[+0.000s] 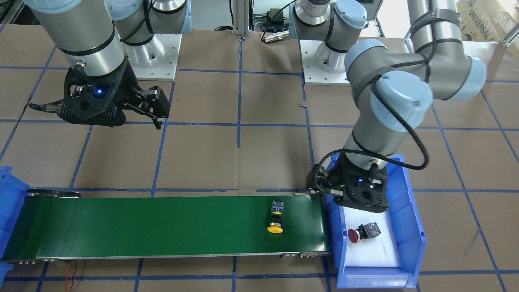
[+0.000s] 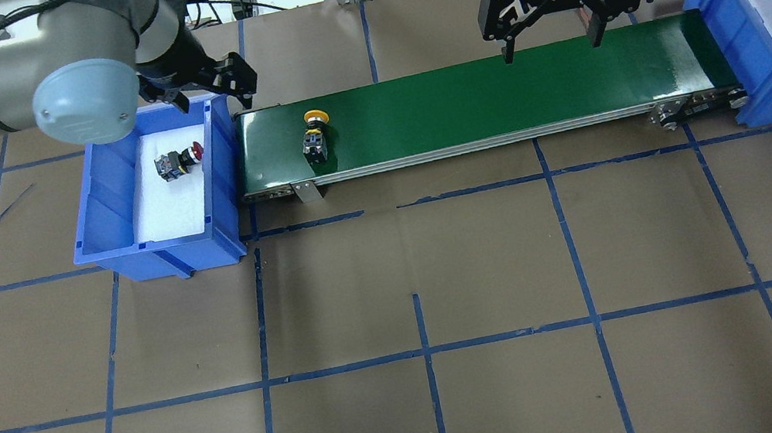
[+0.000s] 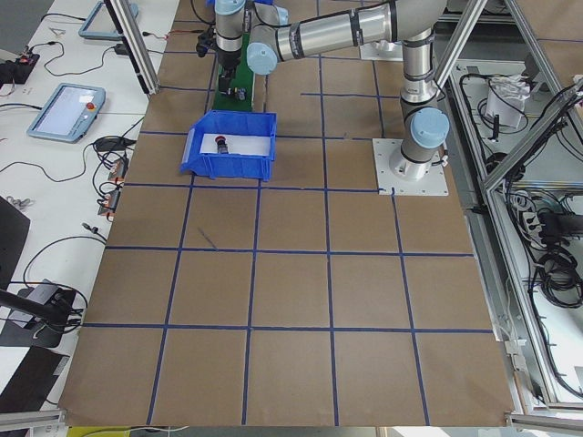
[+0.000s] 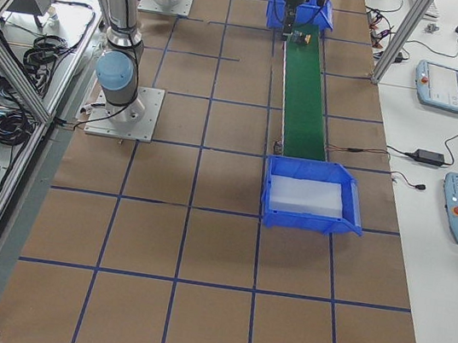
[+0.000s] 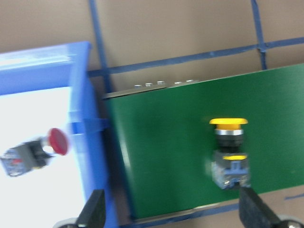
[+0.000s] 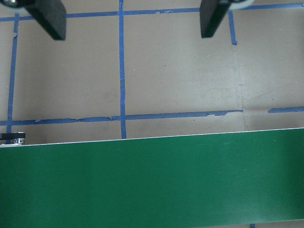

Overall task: Transport two buttons from left to right
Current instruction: 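Return the left gripper to the bin and grasp the red button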

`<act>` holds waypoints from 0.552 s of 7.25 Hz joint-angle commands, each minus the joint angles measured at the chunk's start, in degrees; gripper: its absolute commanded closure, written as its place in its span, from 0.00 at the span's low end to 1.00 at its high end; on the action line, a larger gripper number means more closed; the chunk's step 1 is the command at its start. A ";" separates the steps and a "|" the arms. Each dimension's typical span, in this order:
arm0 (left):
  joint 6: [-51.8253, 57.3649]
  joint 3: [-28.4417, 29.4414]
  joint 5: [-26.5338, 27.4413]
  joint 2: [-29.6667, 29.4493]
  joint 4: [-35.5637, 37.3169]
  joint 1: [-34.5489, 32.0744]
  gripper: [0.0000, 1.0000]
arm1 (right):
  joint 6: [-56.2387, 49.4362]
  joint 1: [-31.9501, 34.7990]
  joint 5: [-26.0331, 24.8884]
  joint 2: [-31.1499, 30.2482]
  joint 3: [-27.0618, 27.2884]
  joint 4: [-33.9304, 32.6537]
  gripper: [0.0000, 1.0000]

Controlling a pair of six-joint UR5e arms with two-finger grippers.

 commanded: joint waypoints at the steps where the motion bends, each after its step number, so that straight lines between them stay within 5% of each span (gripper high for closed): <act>1: 22.83 0.53 -0.12 -0.64 -0.01 5.62 0.00 | 0.00 0.10 0.05 0.02 0.39 0.00 0.00; 4: 47.91 0.63 0.40 -5.99 1.31 9.24 0.00 | 0.01 0.01 -0.21 0.54 0.04 0.00 0.00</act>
